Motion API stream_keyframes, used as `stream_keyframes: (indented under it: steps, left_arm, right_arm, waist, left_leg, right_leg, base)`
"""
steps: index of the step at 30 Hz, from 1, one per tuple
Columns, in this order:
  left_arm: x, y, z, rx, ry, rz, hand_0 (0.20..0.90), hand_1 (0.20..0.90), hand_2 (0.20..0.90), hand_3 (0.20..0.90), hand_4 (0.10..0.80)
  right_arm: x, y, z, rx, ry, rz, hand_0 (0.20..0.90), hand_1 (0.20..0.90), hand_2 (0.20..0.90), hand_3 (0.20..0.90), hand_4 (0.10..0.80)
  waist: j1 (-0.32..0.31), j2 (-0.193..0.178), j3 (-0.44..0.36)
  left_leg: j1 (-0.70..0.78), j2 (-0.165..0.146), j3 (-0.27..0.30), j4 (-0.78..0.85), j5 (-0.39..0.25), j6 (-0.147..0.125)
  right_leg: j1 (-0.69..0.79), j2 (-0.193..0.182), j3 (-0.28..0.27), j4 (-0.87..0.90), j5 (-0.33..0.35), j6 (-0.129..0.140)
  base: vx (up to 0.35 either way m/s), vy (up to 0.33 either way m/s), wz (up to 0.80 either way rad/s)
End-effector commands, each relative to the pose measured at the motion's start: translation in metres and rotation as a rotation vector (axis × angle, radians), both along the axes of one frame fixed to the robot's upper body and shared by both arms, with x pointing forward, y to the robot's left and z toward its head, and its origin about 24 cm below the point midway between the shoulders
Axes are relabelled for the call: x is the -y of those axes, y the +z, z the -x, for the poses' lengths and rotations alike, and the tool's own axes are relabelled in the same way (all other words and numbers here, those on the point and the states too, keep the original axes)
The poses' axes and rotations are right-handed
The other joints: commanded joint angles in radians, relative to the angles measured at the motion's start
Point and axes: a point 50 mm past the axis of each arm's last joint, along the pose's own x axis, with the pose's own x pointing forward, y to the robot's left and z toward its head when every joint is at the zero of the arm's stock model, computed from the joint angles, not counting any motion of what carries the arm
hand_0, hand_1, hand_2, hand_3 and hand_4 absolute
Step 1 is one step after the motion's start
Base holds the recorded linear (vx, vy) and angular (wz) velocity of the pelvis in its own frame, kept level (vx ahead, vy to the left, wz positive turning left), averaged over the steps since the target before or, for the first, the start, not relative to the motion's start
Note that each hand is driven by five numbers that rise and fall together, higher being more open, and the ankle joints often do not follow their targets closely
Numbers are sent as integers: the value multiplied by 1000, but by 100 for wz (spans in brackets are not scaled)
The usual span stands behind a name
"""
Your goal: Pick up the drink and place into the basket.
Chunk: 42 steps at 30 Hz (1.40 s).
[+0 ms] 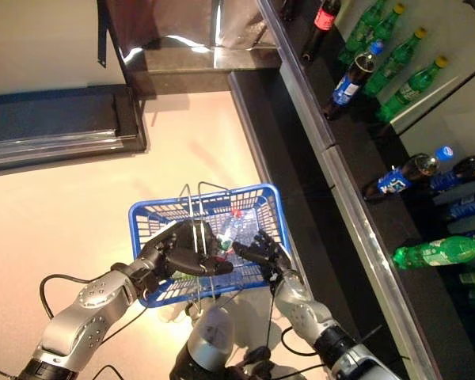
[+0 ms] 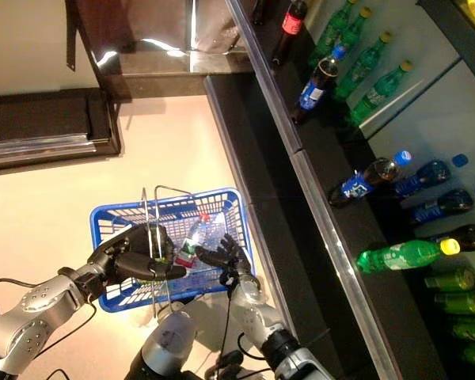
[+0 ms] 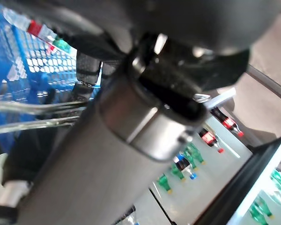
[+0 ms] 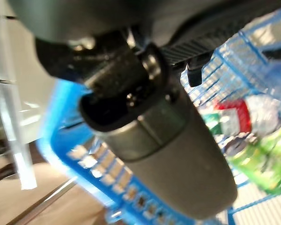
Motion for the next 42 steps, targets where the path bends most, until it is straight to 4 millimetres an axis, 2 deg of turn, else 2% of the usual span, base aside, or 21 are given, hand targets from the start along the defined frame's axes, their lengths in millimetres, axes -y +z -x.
stream_keyframes:
  steps: [1, 4, 5, 6, 7, 10, 11, 16, 23, 24, 26, 27, 28, 30, 33, 34, 35, 38, 42]
  left_arm:
    - [8, 124, 11, 811, -115, 260, 300, 300, 300, 200, 100]
    - [-9, 120, 15, 810, -45, 234, 300, 300, 300, 200, 100]
    - [-20, 117, 20, 809, -7, 219, 300, 300, 300, 200, 100]
    - [-22, 116, 21, 804, 4, 218, 300, 300, 300, 200, 100]
    - [-29, 113, 24, 795, 28, 220, 300, 300, 300, 200, 100]
    - [-38, 107, 27, 774, 81, 207, 300, 300, 300, 200, 100]
    - [-44, 98, 29, 758, 139, 158, 300, 300, 300, 200, 100]
    - [-65, 75, 33, 694, 292, 39, 300, 300, 300, 200, 100]
    - [-83, 23, 41, 492, 584, 4, 300, 300, 300, 200, 100]
    - [-84, 7, 41, 434, 660, 15, 300, 300, 300, 200, 100]
    - [-85, -7, 39, 386, 726, 8, 300, 300, 300, 200, 100]
    - [-86, -18, 37, 344, 750, 31, 300, 300, 300, 200, 100]
    - [-86, -29, 36, 309, 777, 37, 300, 300, 300, 200, 100]
    - [-87, -47, 39, 244, 836, 54, 300, 300, 300, 200, 100]
    - [-84, -71, 46, 161, 917, 78, 300, 300, 300, 200, 100]
    - [-83, -84, 50, 98, 960, 97, 300, 300, 300, 200, 100]
    - [-83, -96, 53, 38, 986, 110, 300, 300, 300, 200, 100]
    - [-74, -122, 59, -84, 1013, 146, 300, 300, 300, 200, 100]
    - [-61, -153, 81, -229, 1119, 202, 300, 300, 300, 200, 100]
  right_arm:
    - [29, 45, -9, 273, -4, 71, 900, 900, 900, 900, 800]
    - [39, 57, -2, 343, 39, 56, 900, 900, 900, 900, 800]
    - [45, 67, 4, 392, 65, 24, 900, 900, 900, 900, 800]
    - [45, 68, 6, 403, 75, 11, 900, 900, 900, 900, 800]
    - [47, 77, 9, 443, 94, -32, 900, 900, 900, 900, 800]
    - [48, 89, 14, 507, 134, -113, 900, 900, 900, 900, 800]
    - [47, 97, 19, 562, 181, -199, 900, 900, 900, 900, 800]
    - [45, 103, 30, 608, 286, -297, 900, 900, 900, 900, 800]
    - [46, 66, 56, 486, 413, -486, 900, 900, 900, 900, 800]
    - [50, 56, 63, 447, 424, -474, 900, 900, 900, 900, 800]
    - [55, 43, 73, 397, 411, -457, 900, 900, 900, 900, 800]
    - [65, 33, 81, 369, 387, -433, 900, 900, 900, 900, 800]
    - [74, 22, 87, 338, 366, -413, 900, 900, 900, 900, 800]
    - [83, 4, 95, 263, 332, -401, 900, 900, 900, 900, 800]
    - [89, -22, 104, 130, 323, -337, 900, 900, 900, 900, 800]
    - [91, -37, 111, 38, 310, -289, 900, 900, 900, 900, 800]
    - [97, -51, 120, -29, 286, -230, 900, 900, 900, 900, 800]
    - [112, -65, 131, -117, 183, -206, 900, 900, 900, 900, 800]
    - [134, -80, 141, -221, 114, -123, 900, 900, 900, 900, 800]
  waist:
    - [-56, 33, -89]
    - [-67, 28, -95]
    - [-77, 30, -102]
    - [-77, 25, -103]
    - [-84, 28, -106]
    - [-94, 26, -111]
    - [-103, 26, -119]
    - [-134, 29, -152]
    - [-219, 34, -218]
    - [-256, 37, -239]
    - [-300, 45, -254]
    - [-335, 54, -259]
    - [-358, 60, -264]
    - [-375, 69, -262]
    - [-380, 82, -263]
    - [-385, 94, -269]
    - [-400, 102, -275]
    - [-447, 106, -280]
    - [-491, 114, -287]
  left_leg:
    - [-22, -33, 59, -11, 47, 71]
    - [-17, -30, 68, -17, 48, 73]
    - [-25, -31, 73, -24, 73, 75]
    - [-13, -26, 77, -25, 51, 71]
    - [-23, -29, 78, -28, 75, 74]
    - [-18, -24, 88, -36, 77, 72]
    - [-13, -21, 97, -42, 78, 71]
    - [10, -15, 120, -70, 86, 67]
    - [60, 9, 181, -178, 115, 62]
    - [59, 9, 180, -201, 126, 65]
    - [55, 8, 165, -224, 136, 68]
    - [51, 3, 138, -234, 147, 70]
    - [39, -3, 116, -235, 154, 68]
    - [42, -5, 109, -247, 166, 61]
    - [55, 5, 132, -269, 178, 48]
    - [54, 8, 146, -271, 181, 44]
    - [46, 11, 204, -237, 162, 40]
    - [24, 32, 354, -155, 124, 19]
    - [73, 95, 347, -185, 120, 9]
  right_leg:
    - [73, 61, 0, 42, -2, -32]
    - [72, 65, 8, 38, -1, -29]
    - [67, 65, -2, 27, 19, -32]
    - [73, 69, 10, 29, 2, -26]
    - [68, 69, 1, 21, 22, -30]
    - [69, 74, 7, 11, 25, -29]
    - [73, 77, 13, -2, 28, -28]
    - [87, 90, 44, -54, 45, -22]
    - [91, 106, 132, -175, 98, -10]
    - [70, 125, 178, -188, 100, -18]
    - [39, 160, 252, -184, 91, -35]
    - [19, 191, 309, -170, 80, -54]
    - [2, 208, 329, -163, 80, -64]
    - [2, 220, 322, -162, 83, -70]
    - [19, 219, 300, -187, 94, -69]
    - [25, 214, 295, -201, 100, -67]
    - [27, 203, 276, -205, 102, -67]
    - [33, 172, 232, -207, 109, -66]
    - [21, 140, 284, -189, 106, -65]
  base:
    - [-6, 0, -10]
    - [-29, 21, -16]
    - [-9, 10, -11]
    - [-77, 52, -5]
    - [0, 0, 0]
    - [-56, 11, -4]
    - [-30, 4, -11]
    - [-24, 30, -16]
    - [-59, 43, -30]
    - [-80, 18, -16]
    - [-85, -5, 3]
    - [-87, -72, 20]
    - [-89, -121, 61]
    - [-93, -127, 84]
    - [-66, -77, 8]
    - [-27, 7, -9]
    - [-23, 30, -3]
    - [-3, 126, 41]
    - [70, 332, 20]
